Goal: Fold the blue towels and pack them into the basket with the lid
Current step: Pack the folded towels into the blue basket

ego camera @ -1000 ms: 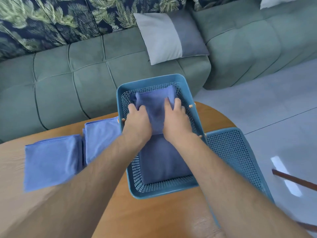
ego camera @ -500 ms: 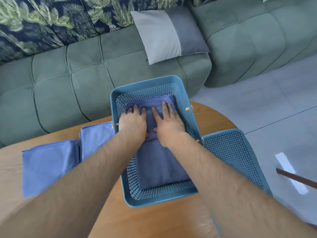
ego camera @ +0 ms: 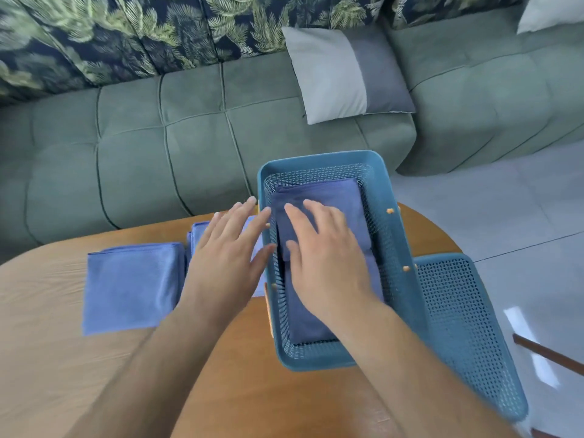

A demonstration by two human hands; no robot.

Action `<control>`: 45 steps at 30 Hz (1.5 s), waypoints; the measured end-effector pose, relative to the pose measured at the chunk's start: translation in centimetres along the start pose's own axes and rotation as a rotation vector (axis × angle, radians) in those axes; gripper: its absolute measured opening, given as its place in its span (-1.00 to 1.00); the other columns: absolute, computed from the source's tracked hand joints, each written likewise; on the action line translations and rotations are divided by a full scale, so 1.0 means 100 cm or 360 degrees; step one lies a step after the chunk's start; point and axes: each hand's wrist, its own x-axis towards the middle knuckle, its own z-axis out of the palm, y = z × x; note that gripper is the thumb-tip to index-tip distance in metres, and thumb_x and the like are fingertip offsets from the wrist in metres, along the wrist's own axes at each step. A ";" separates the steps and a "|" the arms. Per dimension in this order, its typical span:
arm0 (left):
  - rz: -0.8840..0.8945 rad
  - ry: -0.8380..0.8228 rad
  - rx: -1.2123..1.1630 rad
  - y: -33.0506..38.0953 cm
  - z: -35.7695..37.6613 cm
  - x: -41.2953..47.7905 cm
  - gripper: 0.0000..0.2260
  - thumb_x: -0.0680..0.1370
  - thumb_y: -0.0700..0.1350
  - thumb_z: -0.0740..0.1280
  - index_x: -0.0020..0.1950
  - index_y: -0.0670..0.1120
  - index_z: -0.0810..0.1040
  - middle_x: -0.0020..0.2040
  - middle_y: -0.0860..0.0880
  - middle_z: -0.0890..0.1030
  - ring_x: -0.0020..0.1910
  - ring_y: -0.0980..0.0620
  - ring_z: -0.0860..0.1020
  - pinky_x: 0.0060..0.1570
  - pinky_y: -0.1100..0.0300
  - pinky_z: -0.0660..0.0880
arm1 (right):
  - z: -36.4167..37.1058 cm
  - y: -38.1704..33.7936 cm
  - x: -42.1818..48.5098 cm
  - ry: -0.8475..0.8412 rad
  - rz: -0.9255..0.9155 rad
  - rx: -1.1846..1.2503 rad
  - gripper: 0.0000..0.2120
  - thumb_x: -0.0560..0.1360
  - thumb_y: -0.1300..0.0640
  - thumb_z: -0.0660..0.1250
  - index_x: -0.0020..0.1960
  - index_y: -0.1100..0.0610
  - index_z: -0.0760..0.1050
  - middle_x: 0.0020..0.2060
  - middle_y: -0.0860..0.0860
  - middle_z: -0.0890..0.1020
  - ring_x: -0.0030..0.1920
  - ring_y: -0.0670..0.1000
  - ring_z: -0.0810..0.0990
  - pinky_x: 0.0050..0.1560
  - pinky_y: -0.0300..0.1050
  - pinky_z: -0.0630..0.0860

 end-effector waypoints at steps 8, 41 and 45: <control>-0.0618 -0.0088 -0.0044 -0.122 -0.013 -0.076 -0.52 0.61 0.16 0.15 0.48 -0.01 0.44 0.52 -0.11 0.37 0.34 -0.21 0.47 0.25 -0.15 0.47 | 0.078 -0.114 0.007 -0.0440 -0.0225 0.0352 -0.57 0.62 0.17 0.24 0.48 0.12 0.35 0.28 0.08 0.48 0.23 0.12 0.43 0.20 -0.03 0.41; -0.1466 -0.0172 -0.1322 -0.203 -0.059 -0.137 -0.45 0.46 -0.33 0.30 0.34 0.17 0.53 0.00 0.13 0.55 -0.26 0.15 0.52 -0.38 0.44 0.44 | 0.141 -0.188 -0.019 -0.0652 0.0017 0.0286 -0.33 0.51 0.24 0.25 0.59 -0.01 0.20 0.43 0.00 0.29 0.15 0.13 0.53 0.05 -0.02 0.48; -0.1170 -0.0035 -0.1234 -0.168 -0.080 -0.125 -0.47 0.50 -0.31 0.35 0.40 0.11 0.50 0.18 0.27 0.47 0.01 0.47 0.44 -0.11 0.59 0.34 | 0.105 -0.173 -0.023 -0.0426 -0.0027 0.0323 -0.31 0.49 0.27 0.26 0.59 0.01 0.22 0.42 0.00 0.31 0.27 0.10 0.42 0.16 0.04 0.50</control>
